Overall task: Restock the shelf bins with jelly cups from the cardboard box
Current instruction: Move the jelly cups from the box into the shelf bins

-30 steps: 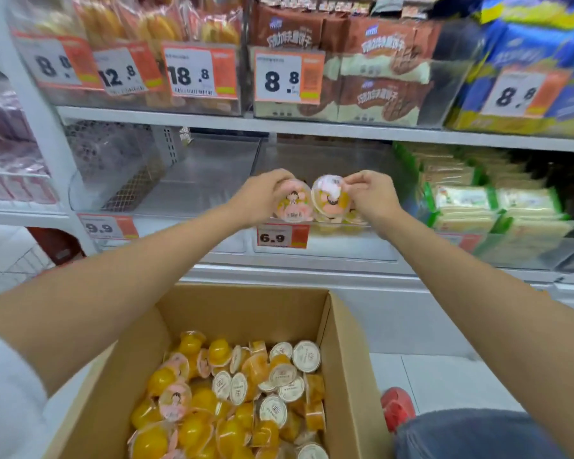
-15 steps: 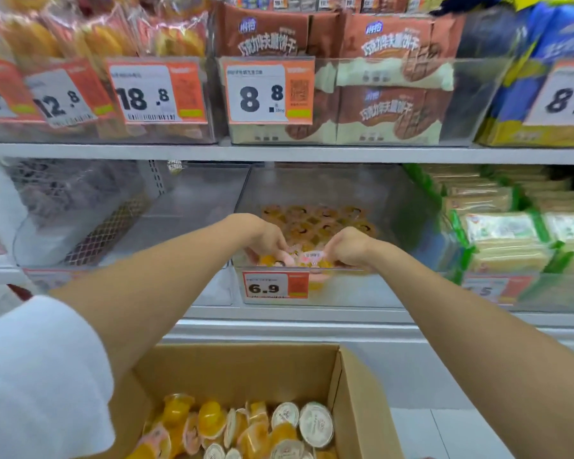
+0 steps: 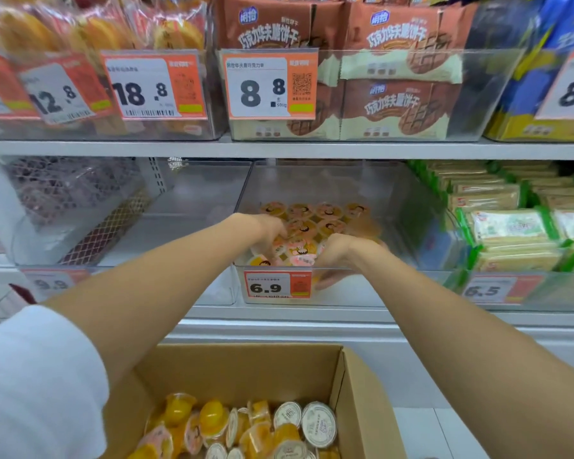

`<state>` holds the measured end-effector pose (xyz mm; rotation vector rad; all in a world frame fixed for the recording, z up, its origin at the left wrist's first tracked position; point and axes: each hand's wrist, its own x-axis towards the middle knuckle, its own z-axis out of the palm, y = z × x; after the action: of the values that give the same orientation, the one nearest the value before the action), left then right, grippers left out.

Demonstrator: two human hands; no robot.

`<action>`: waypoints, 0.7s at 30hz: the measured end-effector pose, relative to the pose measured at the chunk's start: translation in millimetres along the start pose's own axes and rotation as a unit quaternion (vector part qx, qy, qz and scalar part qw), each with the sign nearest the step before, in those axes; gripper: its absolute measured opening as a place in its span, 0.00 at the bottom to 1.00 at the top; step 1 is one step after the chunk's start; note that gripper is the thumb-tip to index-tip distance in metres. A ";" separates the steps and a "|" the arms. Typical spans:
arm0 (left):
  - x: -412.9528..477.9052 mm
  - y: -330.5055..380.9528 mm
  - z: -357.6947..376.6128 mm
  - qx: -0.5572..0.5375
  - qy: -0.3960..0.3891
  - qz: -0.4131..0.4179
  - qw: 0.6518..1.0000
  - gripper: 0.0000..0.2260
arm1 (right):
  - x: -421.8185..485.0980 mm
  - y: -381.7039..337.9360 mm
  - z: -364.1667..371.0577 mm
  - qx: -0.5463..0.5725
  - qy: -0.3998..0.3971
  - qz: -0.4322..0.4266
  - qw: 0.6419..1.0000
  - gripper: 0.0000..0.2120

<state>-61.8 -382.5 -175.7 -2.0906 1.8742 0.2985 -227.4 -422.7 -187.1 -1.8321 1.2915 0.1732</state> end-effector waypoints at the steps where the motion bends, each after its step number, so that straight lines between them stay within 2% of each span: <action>1: -0.1 0.2 -1.2 0.003 -0.006 -0.002 1.000 0.35 | -0.5 -0.2 0.8 0.010 -0.008 0.005 1.000 0.18; 6: -0.5 0.9 -1.5 0.008 -0.009 0.001 1.000 0.32 | -2.0 2.7 1.8 0.006 0.021 -0.003 1.000 0.11; 12: -9.0 2.9 -1.3 -0.032 0.014 0.009 0.999 0.26 | -3.0 4.8 3.0 0.005 0.059 -0.018 0.998 0.11; 15: -16.9 6.1 1.5 -0.100 0.081 0.020 0.991 0.16 | 0.2 8.6 2.6 -0.026 0.146 -0.050 0.988 0.14; 17: -27.9 10.8 1.7 -0.156 0.130 0.012 0.979 0.09 | -1.2 8.9 4.4 -0.052 0.241 -0.097 0.964 0.09; 19: -44.4 16.0 1.9 -0.211 0.176 -0.004 0.962 0.03 | -13.8 8.8 10.2 -0.031 0.322 -0.163 0.932 0.03; 21: -65.3 21.4 6.1 -0.272 0.217 -0.019 0.937 0.08 | -33.5 8.9 23.3 -0.015 0.369 -0.228 0.901 0.04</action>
<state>-90.5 -321.7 -159.8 -2.7412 2.1768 0.4120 -241.9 -383.4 -188.1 -2.2664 1.2764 -0.8352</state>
